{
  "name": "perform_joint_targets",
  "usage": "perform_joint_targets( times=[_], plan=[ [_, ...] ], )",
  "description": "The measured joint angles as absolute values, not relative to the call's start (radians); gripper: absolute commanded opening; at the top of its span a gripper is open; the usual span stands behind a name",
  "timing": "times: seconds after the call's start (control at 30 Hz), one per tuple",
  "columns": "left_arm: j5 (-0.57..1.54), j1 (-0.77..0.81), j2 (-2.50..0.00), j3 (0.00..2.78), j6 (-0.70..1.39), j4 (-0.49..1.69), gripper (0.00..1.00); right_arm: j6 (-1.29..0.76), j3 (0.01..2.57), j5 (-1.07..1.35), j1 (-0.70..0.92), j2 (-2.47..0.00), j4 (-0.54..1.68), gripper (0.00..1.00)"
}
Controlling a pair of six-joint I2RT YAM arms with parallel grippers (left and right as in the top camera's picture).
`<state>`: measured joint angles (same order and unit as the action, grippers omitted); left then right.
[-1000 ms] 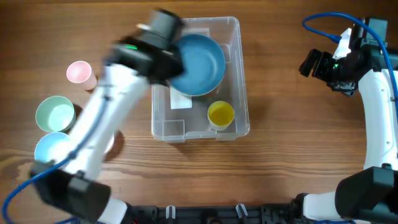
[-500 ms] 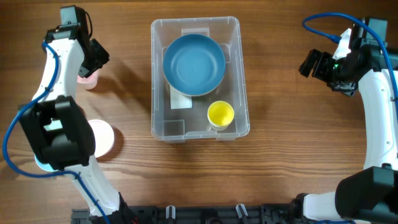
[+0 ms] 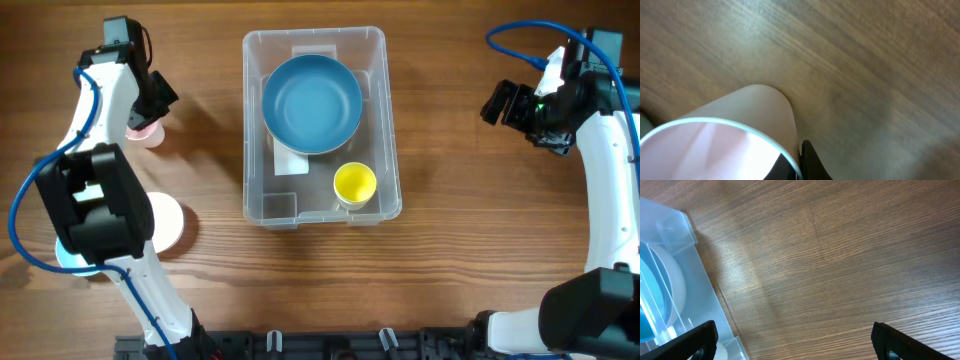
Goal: Pack container
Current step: 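Grasp the pink cup with the left gripper, then stack the pink cup into the yellow cup in the container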
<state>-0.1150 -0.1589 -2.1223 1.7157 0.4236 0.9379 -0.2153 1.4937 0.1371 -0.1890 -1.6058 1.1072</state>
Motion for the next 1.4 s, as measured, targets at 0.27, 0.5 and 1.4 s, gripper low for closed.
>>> perform_joint_targets(
  times=[0.27,0.5,1.4],
  plan=[
    [-0.016,0.179,-1.624,1.715,0.441,1.095,0.04,-0.215,1.494,0.137,-0.189,-1.606,1.110,1.00],
    [0.007,0.683,-1.625,1.716,0.618,1.139,0.04,-0.215,1.494,0.137,-0.189,-1.606,1.114,0.99],
    [-0.223,0.133,-1.531,1.862,0.653,1.497,0.78,-0.215,1.492,0.137,-0.189,-1.606,1.114,1.00]
  ],
)
